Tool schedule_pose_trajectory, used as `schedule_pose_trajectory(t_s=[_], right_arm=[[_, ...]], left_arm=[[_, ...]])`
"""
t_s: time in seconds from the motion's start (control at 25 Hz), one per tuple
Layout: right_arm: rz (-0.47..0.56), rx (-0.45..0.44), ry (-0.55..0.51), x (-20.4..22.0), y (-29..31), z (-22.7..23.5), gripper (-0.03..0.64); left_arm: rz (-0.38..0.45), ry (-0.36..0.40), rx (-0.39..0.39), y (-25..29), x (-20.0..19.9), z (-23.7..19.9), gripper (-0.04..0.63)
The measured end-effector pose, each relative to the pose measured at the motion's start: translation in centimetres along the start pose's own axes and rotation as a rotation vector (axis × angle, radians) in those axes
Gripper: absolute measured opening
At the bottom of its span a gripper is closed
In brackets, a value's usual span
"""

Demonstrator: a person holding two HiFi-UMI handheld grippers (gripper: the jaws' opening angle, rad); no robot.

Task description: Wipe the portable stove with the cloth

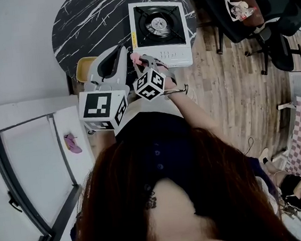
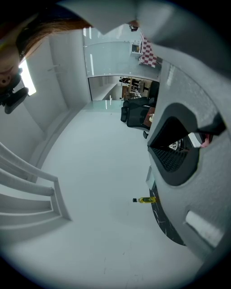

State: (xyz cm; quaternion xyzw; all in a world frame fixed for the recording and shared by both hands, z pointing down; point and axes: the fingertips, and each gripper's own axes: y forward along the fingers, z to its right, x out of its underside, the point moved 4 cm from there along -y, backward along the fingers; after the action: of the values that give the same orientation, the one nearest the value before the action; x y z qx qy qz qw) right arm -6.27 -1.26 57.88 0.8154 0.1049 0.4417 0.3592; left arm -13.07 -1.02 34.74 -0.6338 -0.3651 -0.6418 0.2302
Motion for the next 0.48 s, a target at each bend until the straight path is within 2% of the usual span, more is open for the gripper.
schedule_pose_trajectory(t_s=[0.48], right_arm=[[-0.035, 0.007, -0.063, -0.6, 1.6, 1.4, 0.059]], left_arm=[[0.007, -0.015, -0.023, 0.4, 0.1, -0.7, 0.012]])
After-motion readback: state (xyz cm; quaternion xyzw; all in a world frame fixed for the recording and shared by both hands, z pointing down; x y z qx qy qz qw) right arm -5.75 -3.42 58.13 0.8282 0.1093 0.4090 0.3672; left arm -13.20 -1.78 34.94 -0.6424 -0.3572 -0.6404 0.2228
